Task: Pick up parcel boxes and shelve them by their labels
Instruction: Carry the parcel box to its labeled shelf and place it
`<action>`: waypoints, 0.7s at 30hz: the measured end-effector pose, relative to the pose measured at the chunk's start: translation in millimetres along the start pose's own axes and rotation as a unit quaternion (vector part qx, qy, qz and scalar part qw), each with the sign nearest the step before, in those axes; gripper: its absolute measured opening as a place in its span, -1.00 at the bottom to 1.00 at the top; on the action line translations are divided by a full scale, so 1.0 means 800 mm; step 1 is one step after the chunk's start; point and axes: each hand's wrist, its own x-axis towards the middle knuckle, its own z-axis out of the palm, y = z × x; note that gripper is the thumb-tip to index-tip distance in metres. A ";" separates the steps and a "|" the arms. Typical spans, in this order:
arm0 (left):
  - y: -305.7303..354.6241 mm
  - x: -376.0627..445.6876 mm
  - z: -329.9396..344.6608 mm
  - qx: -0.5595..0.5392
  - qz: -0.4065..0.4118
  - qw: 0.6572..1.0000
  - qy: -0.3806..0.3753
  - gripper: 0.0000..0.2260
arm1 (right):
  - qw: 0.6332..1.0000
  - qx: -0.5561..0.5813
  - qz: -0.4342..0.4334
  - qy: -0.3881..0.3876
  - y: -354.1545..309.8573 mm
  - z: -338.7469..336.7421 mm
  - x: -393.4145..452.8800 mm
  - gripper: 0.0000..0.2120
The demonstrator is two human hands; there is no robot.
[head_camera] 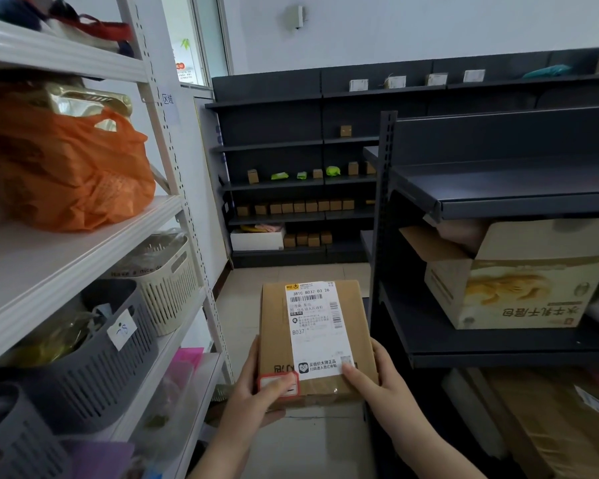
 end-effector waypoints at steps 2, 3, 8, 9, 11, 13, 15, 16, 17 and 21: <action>0.002 0.002 0.003 0.003 -0.001 1.000 -0.011 -0.17 | 1.000 0.007 0.002 0.007 -0.001 -0.004 -0.002 -0.51; 0.002 0.003 0.006 0.004 0.000 1.000 -0.015 -0.21 | 1.000 0.007 0.004 0.011 -0.002 -0.006 -0.003 -0.50; 0.005 0.013 0.030 0.015 0.002 0.998 -0.055 -0.35 | 0.998 0.000 0.002 0.064 -0.007 -0.030 -0.017 -0.51; 0.005 0.014 0.038 0.016 0.001 0.998 -0.065 -0.35 | 0.997 0.001 0.001 0.076 -0.009 -0.036 -0.021 -0.52; 0.008 0.015 0.055 0.019 0.007 0.996 -0.090 -0.38 | 0.995 0.001 0.002 0.101 -0.015 -0.049 -0.032 -0.51; 0.013 0.017 0.077 0.018 0.015 0.992 -0.122 -0.39 | 0.991 0.001 0.000 0.137 -0.020 -0.066 -0.044 -0.51; 0.014 0.018 0.097 0.017 0.020 0.988 -0.151 -0.37 | 0.987 -0.004 -0.001 0.162 -0.027 -0.082 -0.058 -0.52; 0.015 0.018 0.107 0.018 0.021 0.986 -0.167 -0.35 | 0.985 -0.004 -0.001 0.173 -0.029 -0.090 -0.066 -0.53; 0.018 0.016 0.117 0.018 0.023 0.982 -0.185 -0.32 | 0.983 -0.004 -0.003 0.186 -0.032 -0.098 -0.073 -0.54; 0.023 0.012 0.156 0.019 0.038 0.967 -0.250 -0.30 | 0.972 0.014 -0.014 0.233 -0.045 -0.127 -0.108 -0.57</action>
